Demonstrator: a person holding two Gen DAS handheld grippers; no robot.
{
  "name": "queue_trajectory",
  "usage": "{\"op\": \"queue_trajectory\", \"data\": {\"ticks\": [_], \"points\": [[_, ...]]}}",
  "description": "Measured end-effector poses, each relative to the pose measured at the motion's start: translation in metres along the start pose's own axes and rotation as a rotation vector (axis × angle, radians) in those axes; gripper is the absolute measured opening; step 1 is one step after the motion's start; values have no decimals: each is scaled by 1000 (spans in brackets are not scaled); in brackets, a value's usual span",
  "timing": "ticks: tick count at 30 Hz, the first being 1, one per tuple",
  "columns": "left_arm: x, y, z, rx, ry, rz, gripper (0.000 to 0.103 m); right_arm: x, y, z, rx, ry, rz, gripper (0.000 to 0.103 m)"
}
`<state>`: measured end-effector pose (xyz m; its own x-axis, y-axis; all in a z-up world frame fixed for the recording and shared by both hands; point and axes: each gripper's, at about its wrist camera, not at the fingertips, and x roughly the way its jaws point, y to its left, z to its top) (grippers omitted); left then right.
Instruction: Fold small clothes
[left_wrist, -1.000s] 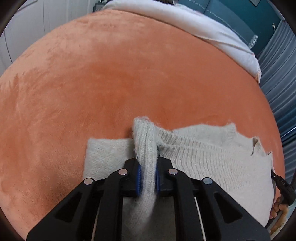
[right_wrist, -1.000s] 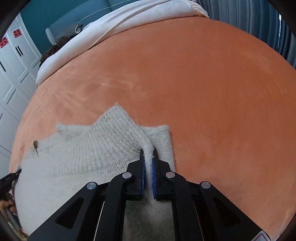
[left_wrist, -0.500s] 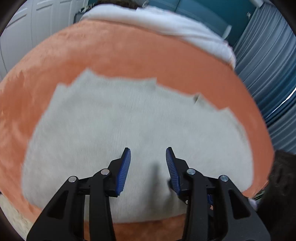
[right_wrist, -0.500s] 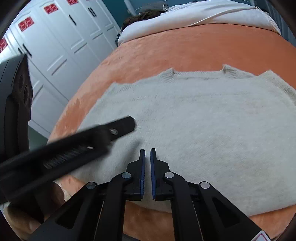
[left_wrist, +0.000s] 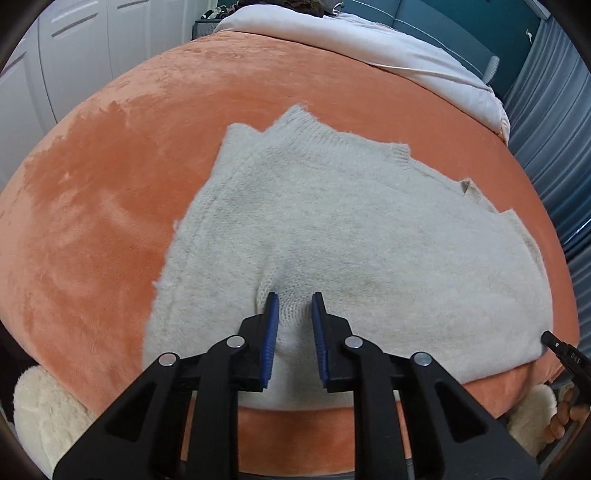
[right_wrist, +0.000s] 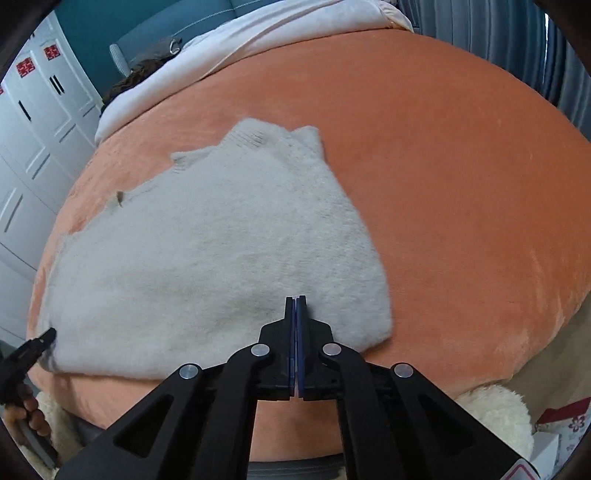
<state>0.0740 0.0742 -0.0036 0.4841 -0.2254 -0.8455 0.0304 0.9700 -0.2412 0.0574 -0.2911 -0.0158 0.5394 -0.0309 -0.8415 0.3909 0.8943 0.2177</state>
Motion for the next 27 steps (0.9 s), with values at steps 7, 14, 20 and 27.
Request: {"op": "queue_trajectory", "data": {"ticks": [7,14,20,27], "points": [[-21,10,33,-42,-62,-47,36,-16,33,60,-47,-170,-28,32],[44,24,114,-120,-23,-27,68,67,47,123,-108,-48,-132,65],[56,26,141,-126,-8,-31,7,47,56,125,-69,-140,-18,6],[97,30,143,-78,57,69,8,105,8,120,-5,-4,-123,7]]}}
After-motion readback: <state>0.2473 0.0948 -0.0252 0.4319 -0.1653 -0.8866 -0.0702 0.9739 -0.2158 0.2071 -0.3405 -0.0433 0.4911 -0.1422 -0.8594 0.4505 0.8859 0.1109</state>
